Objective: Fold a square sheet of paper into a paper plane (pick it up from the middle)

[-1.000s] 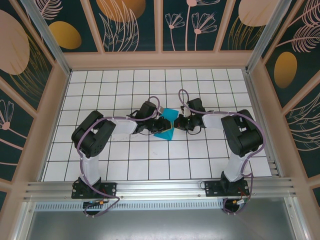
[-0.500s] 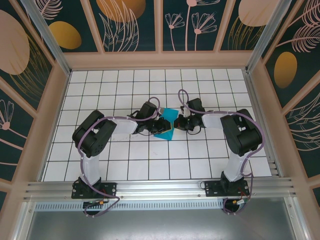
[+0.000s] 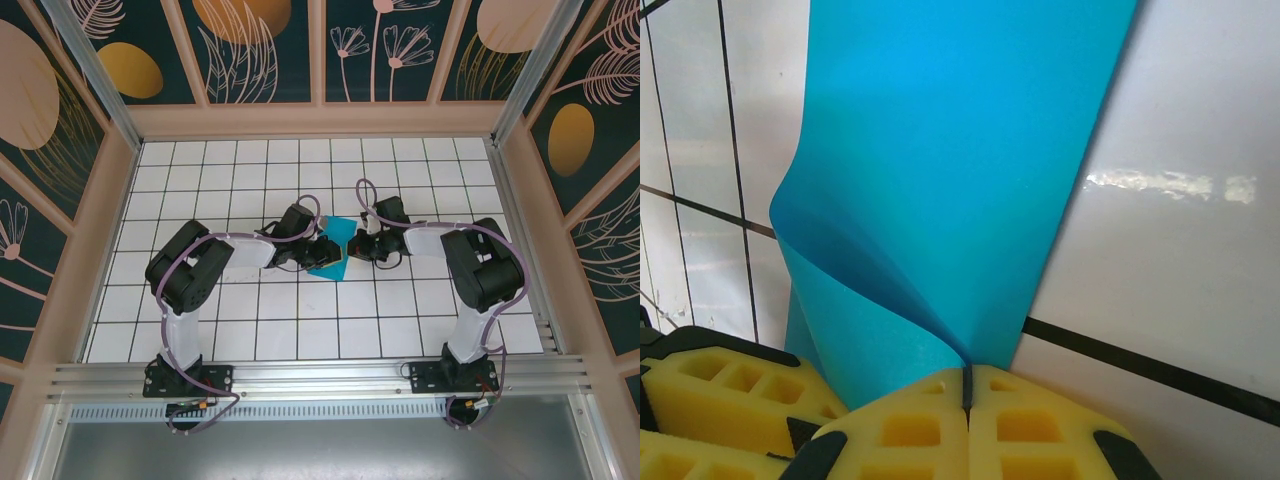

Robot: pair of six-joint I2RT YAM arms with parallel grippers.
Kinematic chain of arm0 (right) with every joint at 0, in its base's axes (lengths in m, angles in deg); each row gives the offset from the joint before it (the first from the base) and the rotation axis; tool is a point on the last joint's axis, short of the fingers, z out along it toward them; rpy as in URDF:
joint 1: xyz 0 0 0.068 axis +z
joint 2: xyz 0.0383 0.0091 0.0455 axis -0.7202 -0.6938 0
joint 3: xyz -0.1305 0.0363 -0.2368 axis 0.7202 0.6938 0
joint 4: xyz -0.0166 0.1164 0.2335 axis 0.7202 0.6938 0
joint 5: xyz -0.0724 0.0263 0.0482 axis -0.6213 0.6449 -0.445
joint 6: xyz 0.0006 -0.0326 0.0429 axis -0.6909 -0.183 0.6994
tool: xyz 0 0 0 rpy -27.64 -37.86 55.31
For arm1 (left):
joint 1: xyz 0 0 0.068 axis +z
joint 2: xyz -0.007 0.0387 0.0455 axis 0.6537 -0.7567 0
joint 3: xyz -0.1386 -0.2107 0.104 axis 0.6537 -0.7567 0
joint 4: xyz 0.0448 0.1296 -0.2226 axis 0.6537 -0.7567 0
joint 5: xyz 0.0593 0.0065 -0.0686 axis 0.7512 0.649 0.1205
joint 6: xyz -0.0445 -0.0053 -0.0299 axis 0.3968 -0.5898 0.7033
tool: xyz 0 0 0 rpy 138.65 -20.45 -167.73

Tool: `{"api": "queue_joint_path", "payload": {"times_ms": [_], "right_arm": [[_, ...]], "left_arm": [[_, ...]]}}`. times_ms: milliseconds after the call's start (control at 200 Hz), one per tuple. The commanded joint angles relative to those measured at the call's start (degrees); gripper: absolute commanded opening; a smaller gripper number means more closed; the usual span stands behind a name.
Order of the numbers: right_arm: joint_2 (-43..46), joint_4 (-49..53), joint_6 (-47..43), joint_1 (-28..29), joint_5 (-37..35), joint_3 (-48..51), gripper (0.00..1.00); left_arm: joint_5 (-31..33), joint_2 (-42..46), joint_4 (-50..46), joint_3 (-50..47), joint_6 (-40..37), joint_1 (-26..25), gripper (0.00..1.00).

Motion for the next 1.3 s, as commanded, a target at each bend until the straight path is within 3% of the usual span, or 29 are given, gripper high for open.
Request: {"api": "queue_joint_path", "payload": {"times_ms": [0,1296], "right_arm": [[0.4,-1.4,-1.1,-0.1,0.9,-1.1,0.05],[-2.4,-0.4,-1.4,-0.1,-0.5,-1.6,0.05]], "left_arm": [[0.6,-0.7,-1.2,1.1,-1.2,-0.5,0.2],[3.5,-1.3,-2.5,-0.4,1.3,-0.5,0.18]]}}
